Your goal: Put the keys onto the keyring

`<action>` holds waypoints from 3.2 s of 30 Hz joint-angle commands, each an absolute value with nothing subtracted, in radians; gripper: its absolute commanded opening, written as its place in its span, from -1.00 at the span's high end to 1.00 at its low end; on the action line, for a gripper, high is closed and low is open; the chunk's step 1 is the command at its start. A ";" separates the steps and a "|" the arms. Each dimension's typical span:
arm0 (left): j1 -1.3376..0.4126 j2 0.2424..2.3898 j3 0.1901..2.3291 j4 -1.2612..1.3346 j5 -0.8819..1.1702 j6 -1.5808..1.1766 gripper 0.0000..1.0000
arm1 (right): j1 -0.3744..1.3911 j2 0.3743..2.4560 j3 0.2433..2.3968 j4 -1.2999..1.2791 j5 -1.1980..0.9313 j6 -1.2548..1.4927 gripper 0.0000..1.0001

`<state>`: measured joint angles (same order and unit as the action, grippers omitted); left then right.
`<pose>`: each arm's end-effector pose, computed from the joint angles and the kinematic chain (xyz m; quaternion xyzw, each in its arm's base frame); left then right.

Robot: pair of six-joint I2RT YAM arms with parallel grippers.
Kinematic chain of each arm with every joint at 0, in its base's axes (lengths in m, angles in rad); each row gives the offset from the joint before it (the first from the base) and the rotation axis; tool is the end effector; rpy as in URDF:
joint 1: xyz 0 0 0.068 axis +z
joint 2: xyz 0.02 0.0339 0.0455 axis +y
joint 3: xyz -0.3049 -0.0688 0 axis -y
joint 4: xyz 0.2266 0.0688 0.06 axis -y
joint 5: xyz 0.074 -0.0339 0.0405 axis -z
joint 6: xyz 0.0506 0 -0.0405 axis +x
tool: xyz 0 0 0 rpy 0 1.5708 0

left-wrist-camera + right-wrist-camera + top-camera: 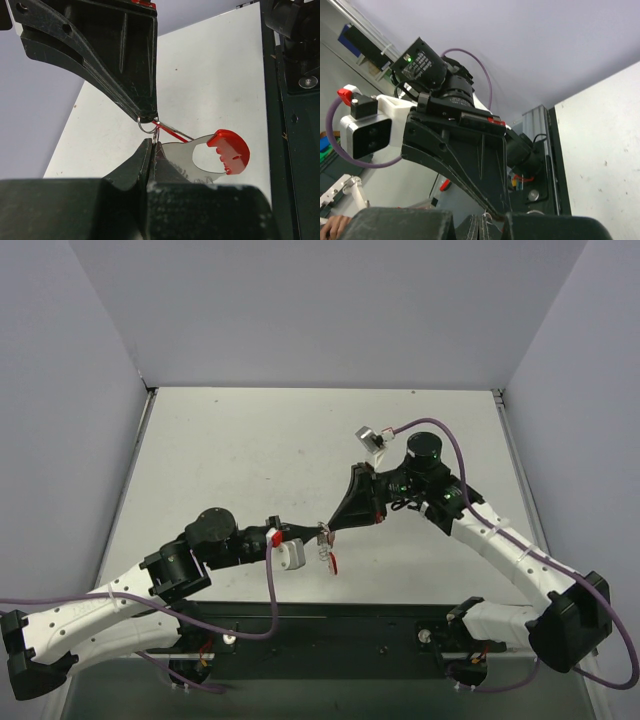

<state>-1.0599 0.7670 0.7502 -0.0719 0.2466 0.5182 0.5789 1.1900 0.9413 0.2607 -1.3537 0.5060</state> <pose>0.0629 -0.1374 0.3704 0.5781 0.4569 -0.2667 0.6212 0.1621 0.1650 0.4000 -0.4652 0.5313 0.6633 0.2477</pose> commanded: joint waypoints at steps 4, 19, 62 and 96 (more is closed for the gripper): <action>-1.063 0.764 0.776 -0.017 0.207 0.543 1.00 | 0.598 1.212 0.867 0.793 -1.436 0.892 1.00; -1.080 0.693 0.761 -0.051 0.132 0.548 1.00 | 0.535 1.385 0.827 1.669 -1.460 1.528 1.00; -1.226 0.879 1.063 -0.417 0.236 0.772 1.00 | 0.600 1.045 1.088 -0.284 -1.293 0.063 1.00; -1.215 0.839 0.959 -0.253 0.296 0.722 1.00 | 0.664 1.126 1.092 -0.132 -1.318 0.173 1.00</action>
